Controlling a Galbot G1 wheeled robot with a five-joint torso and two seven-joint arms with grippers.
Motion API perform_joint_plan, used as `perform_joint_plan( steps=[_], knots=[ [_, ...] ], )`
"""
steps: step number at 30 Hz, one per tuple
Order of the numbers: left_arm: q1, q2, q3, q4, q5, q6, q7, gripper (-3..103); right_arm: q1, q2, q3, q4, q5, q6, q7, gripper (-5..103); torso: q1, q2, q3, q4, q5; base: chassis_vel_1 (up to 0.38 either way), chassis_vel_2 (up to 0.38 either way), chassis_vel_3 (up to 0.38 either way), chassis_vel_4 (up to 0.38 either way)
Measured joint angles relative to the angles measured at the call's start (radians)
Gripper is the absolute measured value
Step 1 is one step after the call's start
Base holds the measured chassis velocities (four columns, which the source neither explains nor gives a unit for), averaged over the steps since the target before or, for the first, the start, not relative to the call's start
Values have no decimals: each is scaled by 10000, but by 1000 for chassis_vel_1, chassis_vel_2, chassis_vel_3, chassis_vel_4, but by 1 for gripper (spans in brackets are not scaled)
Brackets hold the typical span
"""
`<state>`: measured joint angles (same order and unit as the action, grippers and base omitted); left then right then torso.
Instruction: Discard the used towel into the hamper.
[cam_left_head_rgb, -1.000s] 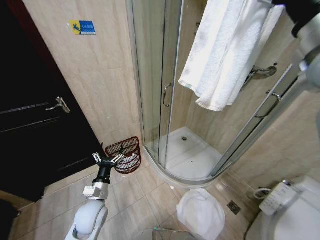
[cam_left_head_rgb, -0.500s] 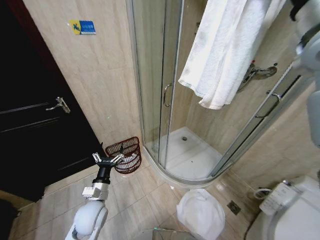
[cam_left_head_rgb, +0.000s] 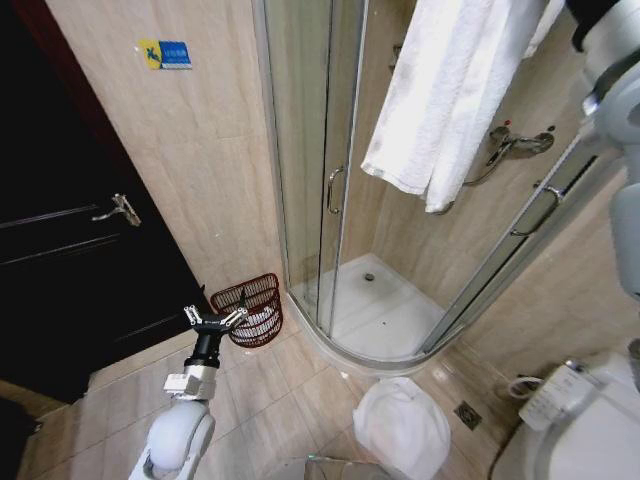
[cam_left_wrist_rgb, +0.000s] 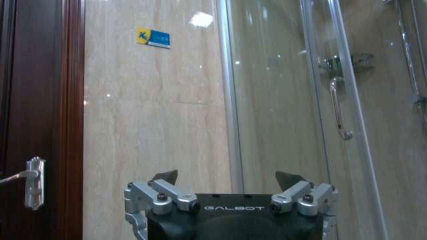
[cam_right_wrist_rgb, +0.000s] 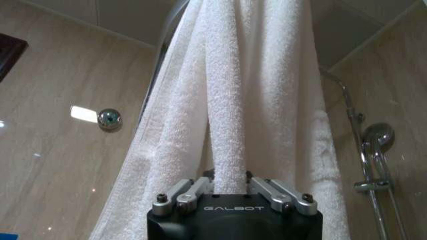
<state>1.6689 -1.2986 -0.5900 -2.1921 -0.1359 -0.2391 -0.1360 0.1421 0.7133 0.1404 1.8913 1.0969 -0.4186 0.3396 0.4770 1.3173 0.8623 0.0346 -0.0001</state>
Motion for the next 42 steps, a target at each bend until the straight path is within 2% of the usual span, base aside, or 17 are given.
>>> perform_joint_plan(
  steps=[2,5,12,19,28,37,42],
  knots=[
    [1,0,6,3,-2,0,0,99,-34,-14,12,4,20,24,-18,9,0,0,0,-1,0,0,0,0,0],
    [2,0,7,18,-2,1,0,99,-61,-22,21,12,28,51,-49,4,-1,0,0,0,1,0,0,0,0],
    [-13,-23,14,61,-2,0,-3,99,-378,-93,192,202,76,69,-161,4,-1,0,-1,0,-2,0,0,0,0],
    [-16,-40,27,72,9,-40,8,99,-1659,-328,788,734,198,101,-435,4,-1,0,-1,-1,1,0,0,0,0],
    [56,-33,36,71,63,-111,31,99,-3936,-656,2204,1606,233,130,-715,4,-2,0,-2,0,1,0,0,0,0],
    [173,-39,29,-36,131,-203,38,99,-7672,-807,4446,2806,285,218,-1035,4,-2,-1,-1,-1,3,0,0,0,0],
    [223,-49,65,-111,201,-211,45,99,-8980,-679,4985,3339,154,367,-1051,4,-2,0,-1,-1,-1,0,0,0,0]
  ],
)
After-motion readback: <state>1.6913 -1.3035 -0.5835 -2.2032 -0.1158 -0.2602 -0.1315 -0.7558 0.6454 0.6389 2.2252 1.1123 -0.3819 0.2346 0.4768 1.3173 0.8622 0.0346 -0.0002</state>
